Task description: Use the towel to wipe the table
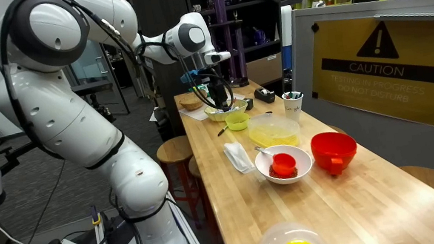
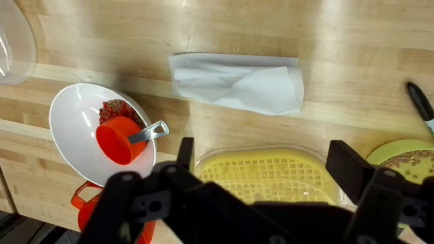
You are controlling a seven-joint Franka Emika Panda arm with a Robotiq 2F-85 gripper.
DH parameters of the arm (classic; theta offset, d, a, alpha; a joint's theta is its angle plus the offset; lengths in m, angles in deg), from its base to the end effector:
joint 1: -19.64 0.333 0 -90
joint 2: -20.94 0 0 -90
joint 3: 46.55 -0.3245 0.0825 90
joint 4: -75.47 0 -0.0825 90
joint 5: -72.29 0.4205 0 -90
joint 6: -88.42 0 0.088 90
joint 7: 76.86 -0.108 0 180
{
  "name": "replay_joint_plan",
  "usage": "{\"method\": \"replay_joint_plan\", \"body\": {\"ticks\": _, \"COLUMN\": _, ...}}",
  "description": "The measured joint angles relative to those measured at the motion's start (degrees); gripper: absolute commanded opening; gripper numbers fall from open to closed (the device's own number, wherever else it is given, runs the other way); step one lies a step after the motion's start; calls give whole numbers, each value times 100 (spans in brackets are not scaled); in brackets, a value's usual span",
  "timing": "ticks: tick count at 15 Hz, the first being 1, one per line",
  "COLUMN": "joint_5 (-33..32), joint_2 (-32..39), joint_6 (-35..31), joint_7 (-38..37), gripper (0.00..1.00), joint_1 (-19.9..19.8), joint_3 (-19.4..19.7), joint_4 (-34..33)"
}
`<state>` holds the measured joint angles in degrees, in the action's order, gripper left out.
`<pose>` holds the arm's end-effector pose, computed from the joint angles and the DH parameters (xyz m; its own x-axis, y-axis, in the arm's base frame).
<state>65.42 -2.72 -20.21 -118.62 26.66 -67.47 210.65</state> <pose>0.4015 0.2095 0.4629 0.9706 -0.2160 0.1065 -0.2360 -0.9412 0.2418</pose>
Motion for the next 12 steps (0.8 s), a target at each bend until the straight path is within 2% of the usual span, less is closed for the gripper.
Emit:
{"method": "replay_joint_plan", "body": {"ticks": 5, "joint_5": 220, "joint_2": -143, "joint_6": -94, "joint_7": -276, "gripper": 100, "joint_1": 278, "joint_3": -50, "joint_4": 307}}
{"method": "replay_joint_plan", "body": {"ticks": 12, "joint_5": 37, "joint_2": -130, "joint_6": -915, "joint_7": -197, "gripper": 100, "joint_1": 238, "joint_3": 47, "joint_4": 785}}
